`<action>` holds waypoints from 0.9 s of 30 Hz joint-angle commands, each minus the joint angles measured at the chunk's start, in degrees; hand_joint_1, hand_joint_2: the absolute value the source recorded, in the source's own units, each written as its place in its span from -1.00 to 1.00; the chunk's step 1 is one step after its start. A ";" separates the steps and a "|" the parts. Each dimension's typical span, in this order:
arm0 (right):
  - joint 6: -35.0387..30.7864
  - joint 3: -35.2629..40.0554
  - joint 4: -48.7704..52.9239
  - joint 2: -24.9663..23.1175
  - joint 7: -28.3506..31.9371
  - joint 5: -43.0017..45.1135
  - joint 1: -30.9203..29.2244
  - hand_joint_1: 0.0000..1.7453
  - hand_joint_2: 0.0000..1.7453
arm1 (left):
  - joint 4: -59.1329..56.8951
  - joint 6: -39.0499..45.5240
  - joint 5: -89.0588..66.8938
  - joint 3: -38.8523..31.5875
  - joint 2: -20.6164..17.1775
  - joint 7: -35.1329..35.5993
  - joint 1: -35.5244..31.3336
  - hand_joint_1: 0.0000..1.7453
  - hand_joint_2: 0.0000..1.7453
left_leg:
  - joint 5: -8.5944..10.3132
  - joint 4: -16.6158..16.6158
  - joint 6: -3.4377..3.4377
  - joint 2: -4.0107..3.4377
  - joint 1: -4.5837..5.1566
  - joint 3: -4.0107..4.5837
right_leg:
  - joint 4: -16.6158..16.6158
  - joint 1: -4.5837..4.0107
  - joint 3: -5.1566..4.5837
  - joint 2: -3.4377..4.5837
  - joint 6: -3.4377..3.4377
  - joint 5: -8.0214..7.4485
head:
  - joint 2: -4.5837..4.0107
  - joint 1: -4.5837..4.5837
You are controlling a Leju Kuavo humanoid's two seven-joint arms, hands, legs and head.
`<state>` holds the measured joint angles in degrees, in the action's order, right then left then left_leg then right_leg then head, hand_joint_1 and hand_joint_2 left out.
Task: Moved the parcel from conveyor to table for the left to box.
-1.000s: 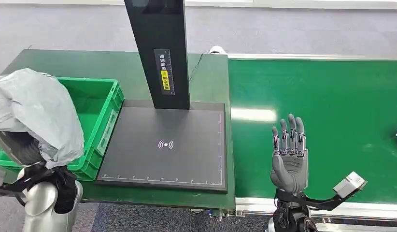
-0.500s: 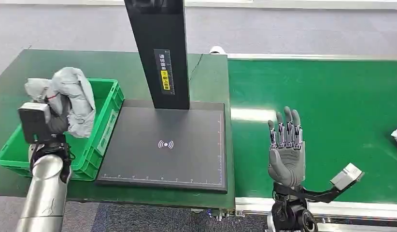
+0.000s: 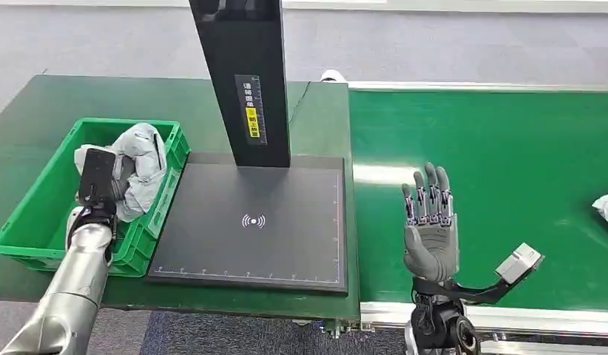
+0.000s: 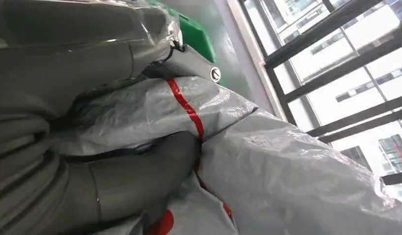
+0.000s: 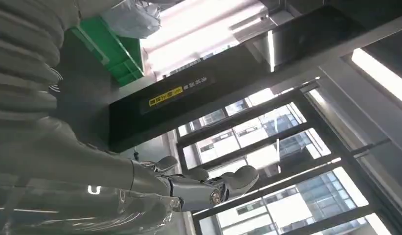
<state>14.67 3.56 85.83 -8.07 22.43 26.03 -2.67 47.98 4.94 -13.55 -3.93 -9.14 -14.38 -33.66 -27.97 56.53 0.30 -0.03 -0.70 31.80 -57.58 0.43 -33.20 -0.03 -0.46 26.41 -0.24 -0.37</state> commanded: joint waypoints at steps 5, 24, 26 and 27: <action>-3.66 1.13 -1.38 0.92 -0.78 1.49 -0.96 -1.00 1.00 | 28.08 11.58 17.65 -2.88 6.20 -13.75 9.02 -1.00 1.00 | 0.00 -0.01 -0.05 0.04 -0.02 0.04 | 0.07 -0.02 0.01 -0.04 -0.02 -0.01 | 0.00 0.00; -4.11 1.02 0.41 0.61 0.10 0.42 1.72 -1.00 1.00 | 64.59 24.35 16.93 5.23 12.42 -25.62 36.78 -1.00 1.00 | -0.22 -0.03 -0.02 -0.20 -0.01 -0.09 | 0.10 -0.01 0.06 0.17 -0.02 0.08 | 0.00 0.00; -4.10 0.92 0.60 0.75 0.10 0.45 1.90 -1.00 1.00 | 65.72 24.05 16.72 5.84 12.83 -25.62 38.17 -1.00 1.00 | -0.27 -0.08 -0.04 -0.26 0.01 -0.20 | 0.14 0.01 0.14 0.23 -0.05 0.11 | 0.00 -0.02; -4.23 0.66 0.90 0.88 0.08 0.57 2.36 -1.00 1.00 | 65.87 21.51 17.29 8.41 12.54 -25.62 41.35 -1.00 1.00 | -0.26 -0.05 -0.04 -0.17 0.00 -0.16 | 0.12 -0.01 0.14 0.15 -0.04 0.12 | 0.00 -0.02</action>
<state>11.26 4.42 86.23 -8.07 22.49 26.21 -1.10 105.32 30.17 2.64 -0.99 1.46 -39.76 -2.24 -28.17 56.53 0.32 -0.14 -0.72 31.70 -57.54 0.42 -33.14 0.06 -0.48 26.51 -0.24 -0.39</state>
